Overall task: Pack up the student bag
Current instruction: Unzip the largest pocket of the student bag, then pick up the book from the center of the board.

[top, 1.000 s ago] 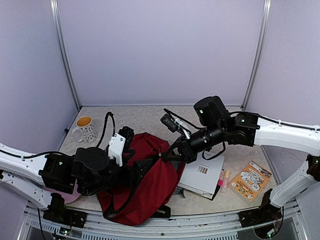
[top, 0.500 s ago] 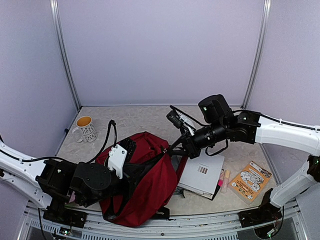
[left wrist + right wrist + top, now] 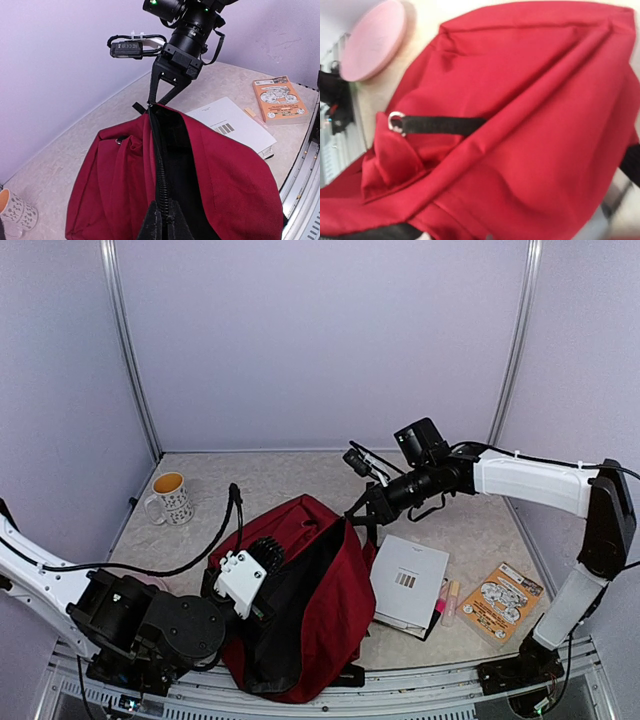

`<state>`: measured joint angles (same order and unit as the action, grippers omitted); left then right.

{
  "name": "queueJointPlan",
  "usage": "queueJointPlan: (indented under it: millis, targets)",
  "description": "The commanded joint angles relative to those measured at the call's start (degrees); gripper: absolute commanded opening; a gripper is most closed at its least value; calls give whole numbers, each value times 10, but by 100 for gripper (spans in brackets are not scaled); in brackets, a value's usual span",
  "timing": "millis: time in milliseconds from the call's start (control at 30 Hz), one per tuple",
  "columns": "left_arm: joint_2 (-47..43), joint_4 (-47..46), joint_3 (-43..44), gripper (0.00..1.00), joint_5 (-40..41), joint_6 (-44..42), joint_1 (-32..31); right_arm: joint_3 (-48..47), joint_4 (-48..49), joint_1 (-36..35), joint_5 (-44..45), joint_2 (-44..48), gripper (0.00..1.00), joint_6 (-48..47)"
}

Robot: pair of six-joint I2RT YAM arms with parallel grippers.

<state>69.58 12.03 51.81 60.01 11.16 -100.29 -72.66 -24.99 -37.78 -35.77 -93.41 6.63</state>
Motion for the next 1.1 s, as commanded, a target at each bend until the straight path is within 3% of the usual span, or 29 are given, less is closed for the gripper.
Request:
queueJointPlan:
  millis: [0, 200, 400, 500, 533, 600, 633, 833, 967, 1067]
  targets:
    - [-59, -42, 14, 0, 39, -61, -33, -70, 22, 84, 96, -88, 0, -18]
    - [-71, -73, 36, 0, 78, -140, -31, -160, 21, 89, 32, -167, 0, -14]
    - [-115, -79, 15, 0, 71, -123, 54, -240, -5, 89, -15, -214, 0, -5]
    - [-132, -83, 10, 0, 40, -112, 110, -234, -23, 91, 40, -187, 39, -5]
    - [-136, -89, 6, 0, 12, -112, 132, -223, -26, 95, 66, -172, 48, 0]
    - [-138, -110, -6, 0, -46, -127, 167, -192, -36, 108, 116, -136, 79, 14]
    - [-137, -122, -10, 0, -67, -138, 183, -168, -44, 118, 146, -113, 90, 27]
    - [-126, -145, 4, 0, -211, -162, 308, 30, -69, 197, 325, 53, 100, 118]
    - [-127, -151, 9, 0, -282, -150, 389, 168, -96, 307, 340, 133, 100, 212]
    - [-121, -153, 5, 0, -333, -159, 415, 231, -122, 390, 348, 182, 100, 249]
